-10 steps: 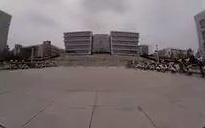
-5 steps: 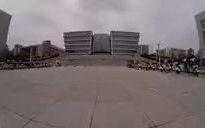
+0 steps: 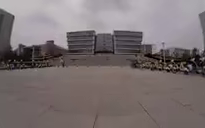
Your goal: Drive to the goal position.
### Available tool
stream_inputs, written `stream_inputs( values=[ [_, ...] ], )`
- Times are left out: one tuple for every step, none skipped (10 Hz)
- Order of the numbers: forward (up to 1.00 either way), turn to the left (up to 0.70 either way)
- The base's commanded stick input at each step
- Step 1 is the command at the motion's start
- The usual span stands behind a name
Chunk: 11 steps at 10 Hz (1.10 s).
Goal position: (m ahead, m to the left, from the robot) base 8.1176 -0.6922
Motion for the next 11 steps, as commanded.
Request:
stream_inputs(
  values=[
    [1.0,0.0],
    [1.0,0.0],
    [1.0,0.0],
    [1.0,0.0],
    [1.0,0.0],
    [1.0,0.0],
    [1.0,0.0],
    [1.0,0.0],
    [1.0,0.0],
    [1.0,0.0],
    [1.0,0.0]
  ],
)
